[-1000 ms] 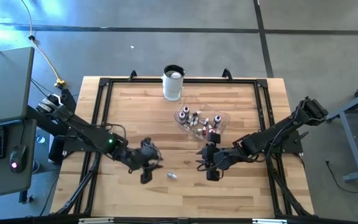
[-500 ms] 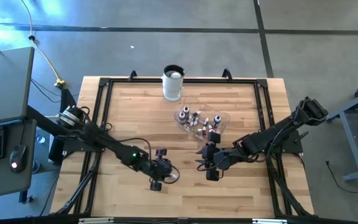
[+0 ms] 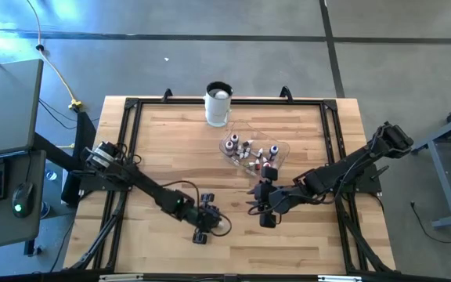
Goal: Pick & Place food coloring
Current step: Put the small blue food coloring bottle into the transparent container
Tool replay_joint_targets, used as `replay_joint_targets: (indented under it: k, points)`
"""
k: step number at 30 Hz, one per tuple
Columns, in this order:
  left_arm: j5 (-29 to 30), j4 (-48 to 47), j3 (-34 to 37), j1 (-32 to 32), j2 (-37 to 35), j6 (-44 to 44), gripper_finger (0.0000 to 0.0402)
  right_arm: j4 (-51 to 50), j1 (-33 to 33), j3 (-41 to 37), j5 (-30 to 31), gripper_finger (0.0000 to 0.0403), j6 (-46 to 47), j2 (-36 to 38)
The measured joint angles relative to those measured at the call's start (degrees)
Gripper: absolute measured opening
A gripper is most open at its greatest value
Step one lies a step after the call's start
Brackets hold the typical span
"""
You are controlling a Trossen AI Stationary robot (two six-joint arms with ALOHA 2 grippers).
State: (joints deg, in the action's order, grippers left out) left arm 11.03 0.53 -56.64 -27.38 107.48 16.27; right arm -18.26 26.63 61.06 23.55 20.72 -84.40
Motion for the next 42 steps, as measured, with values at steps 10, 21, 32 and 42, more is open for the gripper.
replay_joint_targets:
  k: [10, 21, 32, 42]
  points:
    - [1.9, 0.2, 0.0, 0.0, 0.2, 0.0, 0.0084, -13.3, 0.9, 0.0, -11.0, 0.0133, 10.7, 5.8]
    - [14.7, -3.2, -10.3, 4.5, 0.6, -5.3, 0.008, -42.4, 15.1, 0.0, 12.2, 0.0133, 37.9, 11.9]
    - [13.8, -3.6, -20.7, 23.6, 0.5, -14.6, 0.008, -48.1, 27.1, 0.0, 23.9, 0.0133, 41.4, 12.1]
    - [0.2, -4.5, -20.7, 34.1, 0.5, -11.5, 0.0081, -47.3, 26.6, 0.0, 20.2, 0.0133, 35.5, 12.1]
